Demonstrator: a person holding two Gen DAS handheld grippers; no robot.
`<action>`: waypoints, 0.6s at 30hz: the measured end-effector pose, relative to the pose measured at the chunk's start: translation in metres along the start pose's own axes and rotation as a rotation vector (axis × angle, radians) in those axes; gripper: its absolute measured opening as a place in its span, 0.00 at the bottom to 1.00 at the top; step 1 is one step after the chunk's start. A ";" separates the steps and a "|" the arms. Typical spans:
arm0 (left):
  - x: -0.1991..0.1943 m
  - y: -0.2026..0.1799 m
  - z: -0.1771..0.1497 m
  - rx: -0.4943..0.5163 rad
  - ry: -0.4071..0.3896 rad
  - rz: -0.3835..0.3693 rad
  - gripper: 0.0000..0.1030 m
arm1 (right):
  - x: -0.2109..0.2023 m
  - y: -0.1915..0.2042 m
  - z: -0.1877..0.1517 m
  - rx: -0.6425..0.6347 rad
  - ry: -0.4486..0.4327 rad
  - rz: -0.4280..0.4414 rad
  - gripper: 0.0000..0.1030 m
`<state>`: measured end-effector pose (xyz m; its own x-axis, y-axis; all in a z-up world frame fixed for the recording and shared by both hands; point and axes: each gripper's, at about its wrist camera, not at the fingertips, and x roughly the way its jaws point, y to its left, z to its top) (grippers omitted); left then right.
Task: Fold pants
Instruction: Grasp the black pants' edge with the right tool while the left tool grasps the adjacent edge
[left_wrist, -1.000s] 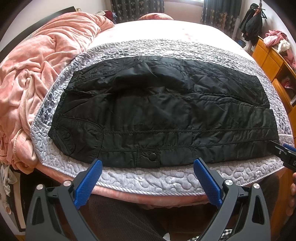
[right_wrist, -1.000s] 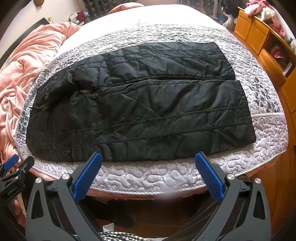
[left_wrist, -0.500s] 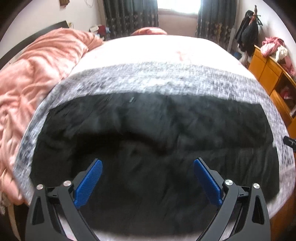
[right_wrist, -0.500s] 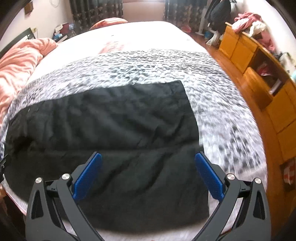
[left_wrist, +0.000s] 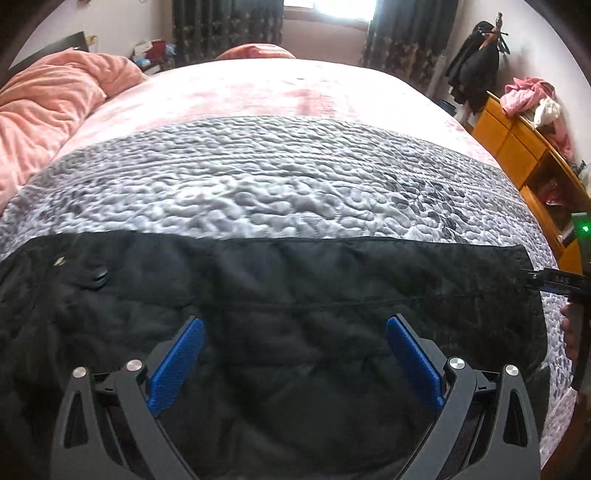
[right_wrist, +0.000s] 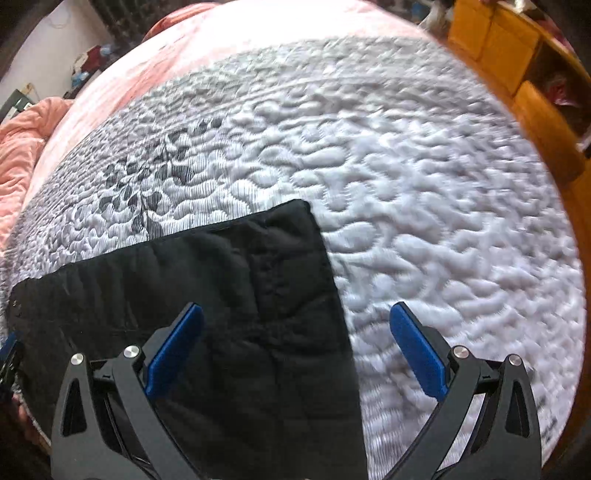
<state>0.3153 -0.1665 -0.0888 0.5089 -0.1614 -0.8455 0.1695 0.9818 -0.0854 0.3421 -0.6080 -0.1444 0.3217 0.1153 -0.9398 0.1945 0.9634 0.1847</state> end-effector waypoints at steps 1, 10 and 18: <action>0.005 -0.003 0.003 0.000 0.006 -0.010 0.96 | 0.004 0.002 -0.001 -0.017 0.019 0.023 0.97; 0.019 -0.014 0.014 0.045 0.041 -0.084 0.96 | 0.016 0.013 -0.013 -0.138 0.028 0.003 0.97; 0.029 -0.015 0.034 0.071 0.072 -0.160 0.96 | -0.015 0.029 -0.026 -0.247 -0.028 0.072 0.14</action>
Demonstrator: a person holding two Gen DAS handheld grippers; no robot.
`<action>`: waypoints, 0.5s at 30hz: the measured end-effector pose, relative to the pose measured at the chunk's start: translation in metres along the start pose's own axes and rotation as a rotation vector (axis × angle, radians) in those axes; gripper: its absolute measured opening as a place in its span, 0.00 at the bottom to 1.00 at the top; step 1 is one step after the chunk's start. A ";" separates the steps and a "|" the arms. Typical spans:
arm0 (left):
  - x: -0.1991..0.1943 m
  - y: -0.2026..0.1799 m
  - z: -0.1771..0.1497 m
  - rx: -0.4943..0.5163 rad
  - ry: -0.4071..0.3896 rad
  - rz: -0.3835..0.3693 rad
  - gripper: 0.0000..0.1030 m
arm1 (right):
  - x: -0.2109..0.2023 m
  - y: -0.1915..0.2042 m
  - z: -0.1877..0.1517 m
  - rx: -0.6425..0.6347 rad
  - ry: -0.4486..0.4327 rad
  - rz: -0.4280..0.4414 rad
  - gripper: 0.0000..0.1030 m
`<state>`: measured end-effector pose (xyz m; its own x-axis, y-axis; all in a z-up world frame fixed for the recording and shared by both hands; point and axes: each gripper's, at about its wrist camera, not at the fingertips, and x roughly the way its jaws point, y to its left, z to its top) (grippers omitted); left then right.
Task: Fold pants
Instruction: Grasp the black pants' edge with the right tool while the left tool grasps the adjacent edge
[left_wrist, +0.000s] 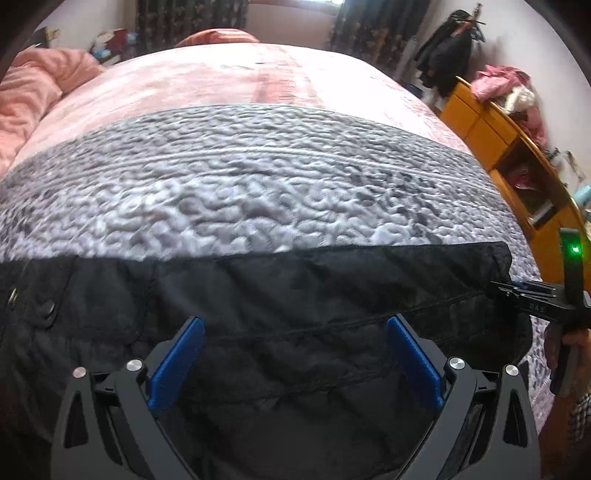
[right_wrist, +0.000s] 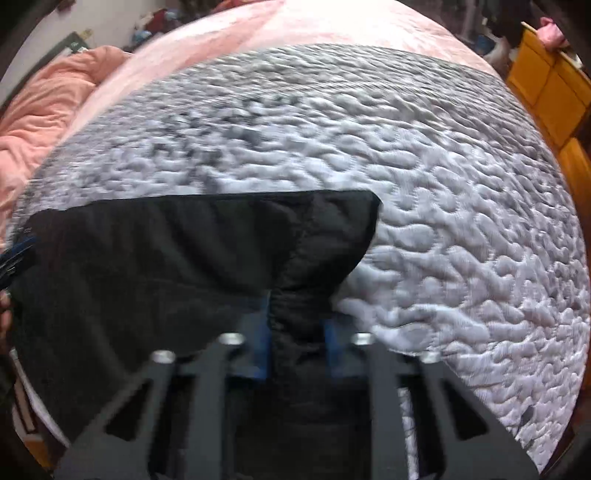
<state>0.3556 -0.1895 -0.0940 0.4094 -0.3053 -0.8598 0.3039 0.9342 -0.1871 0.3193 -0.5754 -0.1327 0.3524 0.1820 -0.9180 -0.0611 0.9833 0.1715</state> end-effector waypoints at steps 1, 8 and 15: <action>0.002 -0.003 0.005 0.031 0.000 -0.021 0.96 | -0.004 0.002 -0.002 -0.022 -0.008 -0.005 0.11; 0.018 -0.028 0.038 0.325 -0.025 -0.145 0.96 | -0.067 -0.001 -0.015 -0.104 -0.225 0.186 0.09; 0.038 -0.048 0.062 0.431 0.036 -0.289 0.96 | -0.102 0.001 -0.020 -0.165 -0.335 0.273 0.09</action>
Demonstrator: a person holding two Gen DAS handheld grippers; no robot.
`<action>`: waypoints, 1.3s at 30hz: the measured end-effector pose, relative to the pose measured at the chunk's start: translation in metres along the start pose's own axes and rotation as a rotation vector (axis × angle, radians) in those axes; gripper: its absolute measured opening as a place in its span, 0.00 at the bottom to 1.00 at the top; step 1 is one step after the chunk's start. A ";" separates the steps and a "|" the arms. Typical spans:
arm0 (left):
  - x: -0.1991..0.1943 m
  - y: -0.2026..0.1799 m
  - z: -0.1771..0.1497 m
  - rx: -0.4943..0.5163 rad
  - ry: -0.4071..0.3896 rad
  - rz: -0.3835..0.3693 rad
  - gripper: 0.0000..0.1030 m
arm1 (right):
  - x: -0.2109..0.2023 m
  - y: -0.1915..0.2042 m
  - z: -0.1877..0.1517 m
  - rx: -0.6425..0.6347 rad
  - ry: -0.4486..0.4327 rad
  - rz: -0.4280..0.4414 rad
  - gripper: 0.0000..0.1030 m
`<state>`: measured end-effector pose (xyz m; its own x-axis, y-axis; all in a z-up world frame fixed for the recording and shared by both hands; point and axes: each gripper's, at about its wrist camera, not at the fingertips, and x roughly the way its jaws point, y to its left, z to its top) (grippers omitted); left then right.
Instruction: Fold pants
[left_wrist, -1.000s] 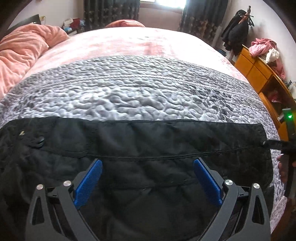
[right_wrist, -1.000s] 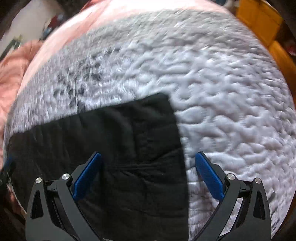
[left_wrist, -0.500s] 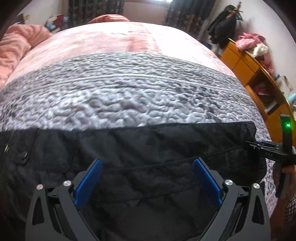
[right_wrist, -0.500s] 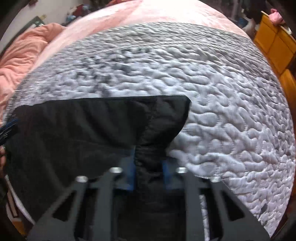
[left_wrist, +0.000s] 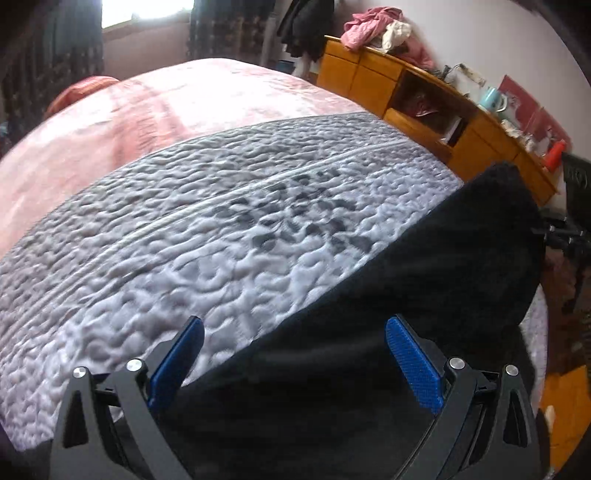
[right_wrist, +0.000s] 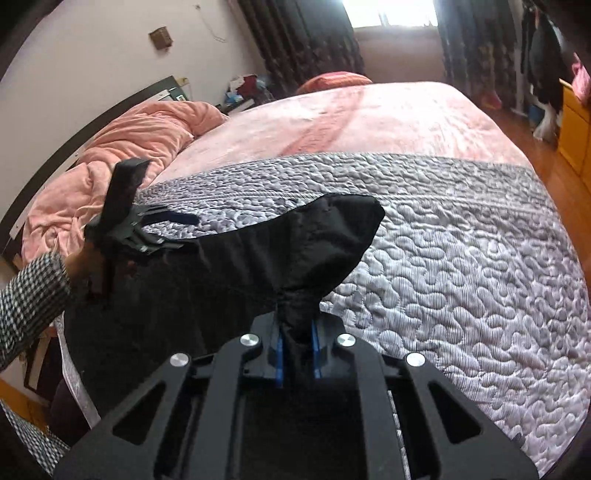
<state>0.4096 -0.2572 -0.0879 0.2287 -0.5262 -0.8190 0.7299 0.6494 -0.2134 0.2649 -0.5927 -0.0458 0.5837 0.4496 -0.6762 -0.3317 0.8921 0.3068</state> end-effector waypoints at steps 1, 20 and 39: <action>0.003 0.001 0.004 -0.010 0.009 -0.038 0.96 | -0.002 0.003 -0.002 -0.006 -0.001 0.002 0.09; 0.027 0.021 -0.012 -0.114 0.086 -0.189 0.10 | -0.004 0.009 -0.011 0.000 -0.025 -0.005 0.10; -0.146 -0.175 -0.174 0.191 -0.324 0.331 0.06 | -0.045 0.064 -0.090 -0.047 -0.173 -0.107 0.13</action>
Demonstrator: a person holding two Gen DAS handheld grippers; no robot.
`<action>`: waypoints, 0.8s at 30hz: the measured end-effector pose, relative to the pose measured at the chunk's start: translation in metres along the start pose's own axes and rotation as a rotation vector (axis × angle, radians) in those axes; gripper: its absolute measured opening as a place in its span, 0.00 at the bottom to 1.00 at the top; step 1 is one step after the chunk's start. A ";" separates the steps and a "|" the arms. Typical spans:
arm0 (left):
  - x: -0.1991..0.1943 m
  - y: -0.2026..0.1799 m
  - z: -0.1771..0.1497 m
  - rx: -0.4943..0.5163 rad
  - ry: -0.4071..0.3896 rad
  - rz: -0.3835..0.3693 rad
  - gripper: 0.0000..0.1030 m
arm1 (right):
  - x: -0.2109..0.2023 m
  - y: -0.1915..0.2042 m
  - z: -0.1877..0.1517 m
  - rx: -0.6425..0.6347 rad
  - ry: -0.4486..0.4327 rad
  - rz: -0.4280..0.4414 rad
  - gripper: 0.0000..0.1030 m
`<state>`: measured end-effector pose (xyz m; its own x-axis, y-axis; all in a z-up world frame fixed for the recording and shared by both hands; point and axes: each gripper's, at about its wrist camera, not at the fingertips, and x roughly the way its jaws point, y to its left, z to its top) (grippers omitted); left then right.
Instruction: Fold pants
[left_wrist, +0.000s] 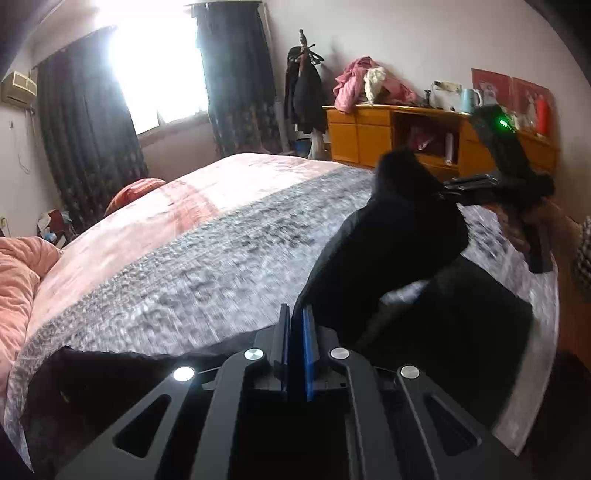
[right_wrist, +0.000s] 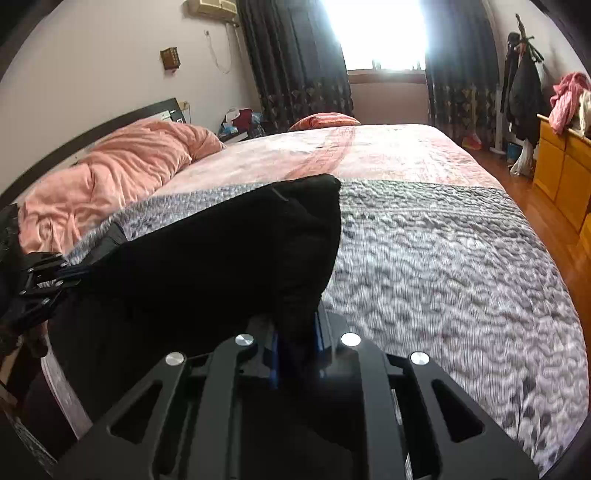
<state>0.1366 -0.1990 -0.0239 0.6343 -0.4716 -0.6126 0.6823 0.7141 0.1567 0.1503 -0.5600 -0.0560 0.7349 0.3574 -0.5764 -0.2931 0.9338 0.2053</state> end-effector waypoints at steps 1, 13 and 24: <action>-0.007 -0.010 -0.009 0.001 0.012 -0.003 0.06 | -0.001 0.004 -0.007 -0.010 0.009 -0.007 0.14; -0.029 -0.070 -0.090 -0.125 0.191 -0.064 0.05 | -0.027 0.029 -0.094 -0.002 0.150 -0.014 0.30; -0.022 -0.103 -0.129 -0.181 0.311 -0.031 0.06 | -0.055 0.013 -0.137 0.126 0.241 -0.003 0.50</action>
<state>0.0058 -0.1955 -0.1261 0.4544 -0.3342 -0.8257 0.6062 0.7952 0.0118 0.0219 -0.5697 -0.1302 0.5642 0.3538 -0.7459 -0.2011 0.9352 0.2915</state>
